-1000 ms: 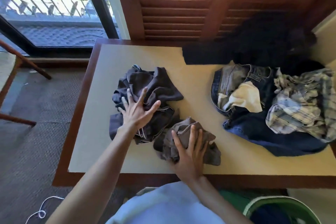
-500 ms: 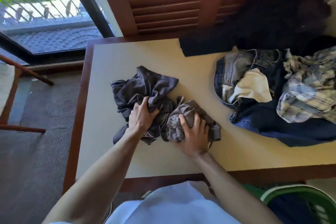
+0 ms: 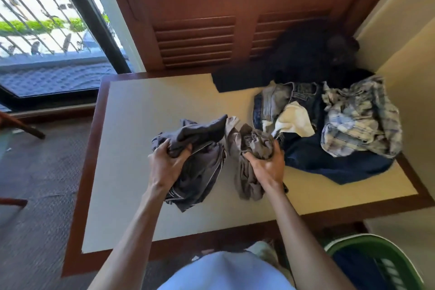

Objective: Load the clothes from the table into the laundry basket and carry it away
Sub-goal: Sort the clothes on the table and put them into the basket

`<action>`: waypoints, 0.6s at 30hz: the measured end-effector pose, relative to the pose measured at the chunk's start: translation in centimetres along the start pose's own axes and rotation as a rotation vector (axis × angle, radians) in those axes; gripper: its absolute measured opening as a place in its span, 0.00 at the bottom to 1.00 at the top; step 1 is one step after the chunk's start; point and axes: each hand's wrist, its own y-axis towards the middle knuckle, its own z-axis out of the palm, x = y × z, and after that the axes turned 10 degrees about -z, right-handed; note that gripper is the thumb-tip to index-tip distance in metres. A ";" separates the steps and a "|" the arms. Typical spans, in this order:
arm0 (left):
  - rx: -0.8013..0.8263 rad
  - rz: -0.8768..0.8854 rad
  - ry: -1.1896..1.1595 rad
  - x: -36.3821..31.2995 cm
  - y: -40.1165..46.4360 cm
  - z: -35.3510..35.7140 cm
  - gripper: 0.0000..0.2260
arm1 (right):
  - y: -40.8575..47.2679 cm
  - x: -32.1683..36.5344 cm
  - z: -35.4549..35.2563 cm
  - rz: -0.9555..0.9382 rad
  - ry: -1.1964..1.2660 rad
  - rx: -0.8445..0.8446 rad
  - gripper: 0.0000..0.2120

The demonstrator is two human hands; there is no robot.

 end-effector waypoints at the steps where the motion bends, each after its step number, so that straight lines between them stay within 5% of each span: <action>1: 0.011 0.015 -0.018 -0.8 -0.8 0.3 0.09 | -0.4 0.0 -1.0 -0.013 0.042 -0.026 0.47; 8: 0.102 0.117 -0.049 -7.2 -7.5 3.1 0.08 | -3.7 -0.8 -9.6 -0.047 0.244 -0.170 0.25; 18: 0.344 0.309 0.008 -14.1 -20.8 13.5 0.13 | -13.7 -8.7 -27.8 0.072 0.294 -0.528 0.24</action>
